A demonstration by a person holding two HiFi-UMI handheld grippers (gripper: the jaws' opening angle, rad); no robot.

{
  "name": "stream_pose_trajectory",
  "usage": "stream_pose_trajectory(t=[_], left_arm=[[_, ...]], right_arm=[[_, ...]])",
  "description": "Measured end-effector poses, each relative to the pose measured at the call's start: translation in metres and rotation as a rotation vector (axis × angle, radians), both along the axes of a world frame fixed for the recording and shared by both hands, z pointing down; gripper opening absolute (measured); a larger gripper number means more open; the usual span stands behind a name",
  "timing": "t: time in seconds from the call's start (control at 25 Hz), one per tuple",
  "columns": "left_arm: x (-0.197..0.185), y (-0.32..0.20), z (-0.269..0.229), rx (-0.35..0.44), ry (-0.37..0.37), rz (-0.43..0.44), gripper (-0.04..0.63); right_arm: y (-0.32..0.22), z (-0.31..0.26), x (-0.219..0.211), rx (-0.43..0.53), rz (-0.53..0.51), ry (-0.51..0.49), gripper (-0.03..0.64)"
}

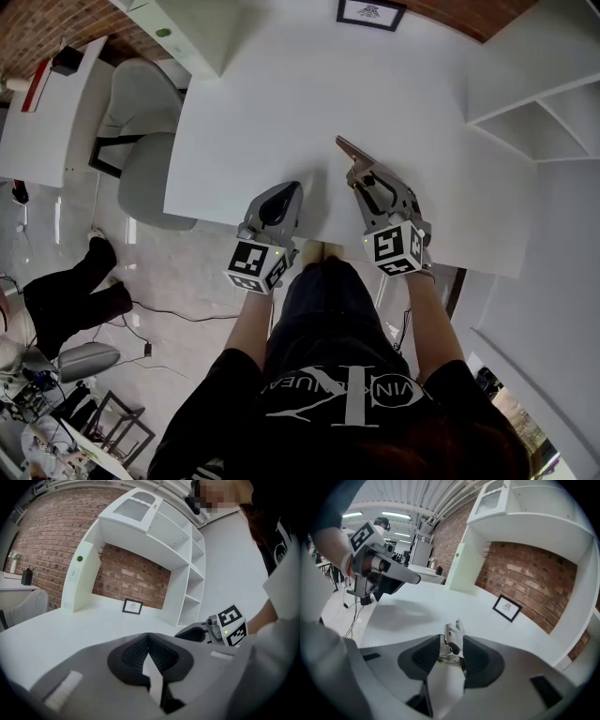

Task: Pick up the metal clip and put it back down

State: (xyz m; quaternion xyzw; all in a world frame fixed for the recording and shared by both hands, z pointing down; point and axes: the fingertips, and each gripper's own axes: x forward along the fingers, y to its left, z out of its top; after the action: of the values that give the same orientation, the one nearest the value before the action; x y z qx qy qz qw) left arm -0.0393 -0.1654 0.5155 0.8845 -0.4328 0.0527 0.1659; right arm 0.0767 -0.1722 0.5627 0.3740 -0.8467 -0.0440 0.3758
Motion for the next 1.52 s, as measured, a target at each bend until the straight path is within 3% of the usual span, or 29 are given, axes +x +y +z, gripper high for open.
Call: stream_pose_trajectory(t=[0.8, 1.12, 1.32, 1.52], left_arm=[[-0.009, 0.002, 0.007, -0.010, 0.034, -0.034, 0.011], [-0.011, 0.003, 0.009, -0.018, 0.038, -0.032, 0.011], [-0.010, 0.003, 0.004, -0.013, 0.036, -0.026, 0.011], [-0.014, 0.005, -0.001, -0.009, 0.037, -0.033, 0.011]], right_arm=[[-0.014, 0.004, -0.002, 0.056, -0.009, 0.008, 0.115], [-0.016, -0.004, -0.001, 0.051, -0.008, -0.028, 0.081], [-0.017, -0.011, 0.001, 0.010, 0.012, -0.110, 0.063], [-0.022, -0.025, 0.008, -0.063, 0.110, -0.299, 0.014]])
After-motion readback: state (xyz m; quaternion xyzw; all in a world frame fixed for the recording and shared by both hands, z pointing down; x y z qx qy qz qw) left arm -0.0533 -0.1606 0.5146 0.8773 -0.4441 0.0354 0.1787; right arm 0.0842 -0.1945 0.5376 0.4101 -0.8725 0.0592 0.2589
